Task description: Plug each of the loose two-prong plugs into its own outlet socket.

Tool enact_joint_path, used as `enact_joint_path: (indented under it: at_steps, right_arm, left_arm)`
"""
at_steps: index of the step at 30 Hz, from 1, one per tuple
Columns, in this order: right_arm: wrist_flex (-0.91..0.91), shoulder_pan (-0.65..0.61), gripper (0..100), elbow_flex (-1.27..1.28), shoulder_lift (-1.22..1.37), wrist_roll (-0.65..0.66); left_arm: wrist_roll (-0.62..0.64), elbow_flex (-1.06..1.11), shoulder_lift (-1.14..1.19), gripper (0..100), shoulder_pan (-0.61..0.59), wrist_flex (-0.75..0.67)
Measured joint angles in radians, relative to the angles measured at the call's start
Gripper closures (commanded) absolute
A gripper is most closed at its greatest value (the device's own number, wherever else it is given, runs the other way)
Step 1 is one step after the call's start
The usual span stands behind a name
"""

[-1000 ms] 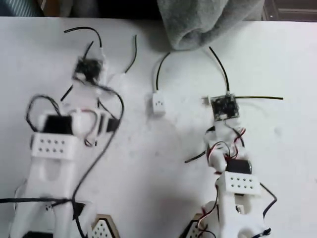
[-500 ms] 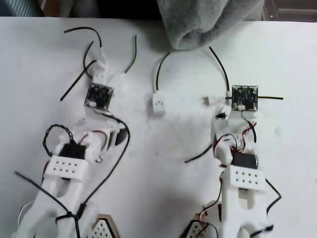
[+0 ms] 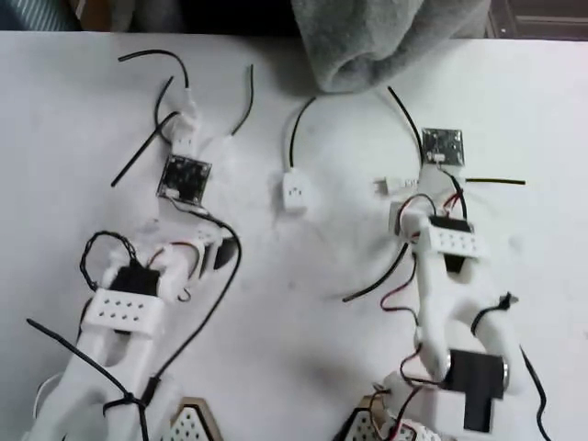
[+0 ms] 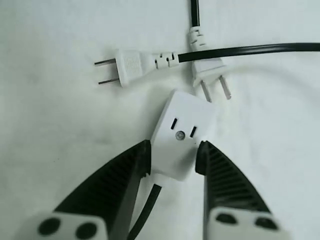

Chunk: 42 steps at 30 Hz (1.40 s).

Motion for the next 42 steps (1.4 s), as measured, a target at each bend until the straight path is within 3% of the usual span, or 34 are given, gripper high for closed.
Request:
enact_joint_path:
  at_steps: [11, 24, 42]
  right_arm:
    - [0.040, 0.005, 83.7, -0.097, 0.104, 0.000]
    - [0.408, 0.023, 83.7, -0.454, 0.333, -0.002]
    - [0.628, 0.052, 78.9, -0.680, 0.523, -0.035]
  left_arm:
    - [-0.044, 0.006, 0.000, 71, -0.002, 0.000]
    - [-0.048, 0.006, 0.000, 71, 0.003, 0.000]
    - [-0.048, 0.006, 0.000, 71, 0.003, 0.000]
